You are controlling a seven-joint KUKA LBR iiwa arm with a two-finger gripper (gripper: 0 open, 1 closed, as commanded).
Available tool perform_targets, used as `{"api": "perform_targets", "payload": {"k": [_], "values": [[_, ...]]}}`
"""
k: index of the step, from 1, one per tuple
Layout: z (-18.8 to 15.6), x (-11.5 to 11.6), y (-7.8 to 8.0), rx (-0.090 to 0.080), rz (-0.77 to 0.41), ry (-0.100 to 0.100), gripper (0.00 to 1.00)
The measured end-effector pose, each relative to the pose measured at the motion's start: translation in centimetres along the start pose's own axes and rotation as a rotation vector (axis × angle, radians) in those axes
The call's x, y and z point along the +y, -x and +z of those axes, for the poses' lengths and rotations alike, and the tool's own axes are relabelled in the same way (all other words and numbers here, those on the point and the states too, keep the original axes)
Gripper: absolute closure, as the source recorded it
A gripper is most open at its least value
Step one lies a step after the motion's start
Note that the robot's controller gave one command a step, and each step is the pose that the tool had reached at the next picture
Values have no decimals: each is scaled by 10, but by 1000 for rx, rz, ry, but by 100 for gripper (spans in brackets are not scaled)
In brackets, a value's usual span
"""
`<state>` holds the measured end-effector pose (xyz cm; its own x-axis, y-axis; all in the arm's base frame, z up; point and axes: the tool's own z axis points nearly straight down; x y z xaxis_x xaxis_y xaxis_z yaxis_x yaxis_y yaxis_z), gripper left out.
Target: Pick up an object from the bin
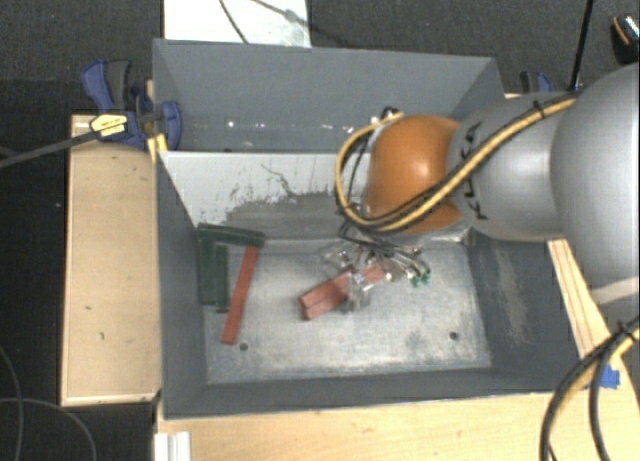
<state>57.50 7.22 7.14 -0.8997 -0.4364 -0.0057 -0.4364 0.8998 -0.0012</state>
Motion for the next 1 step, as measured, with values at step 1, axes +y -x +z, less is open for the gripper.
{"api": "perform_targets", "payload": {"k": [1], "values": [[-126,-8,-10,-4,63,-2,100]]}}
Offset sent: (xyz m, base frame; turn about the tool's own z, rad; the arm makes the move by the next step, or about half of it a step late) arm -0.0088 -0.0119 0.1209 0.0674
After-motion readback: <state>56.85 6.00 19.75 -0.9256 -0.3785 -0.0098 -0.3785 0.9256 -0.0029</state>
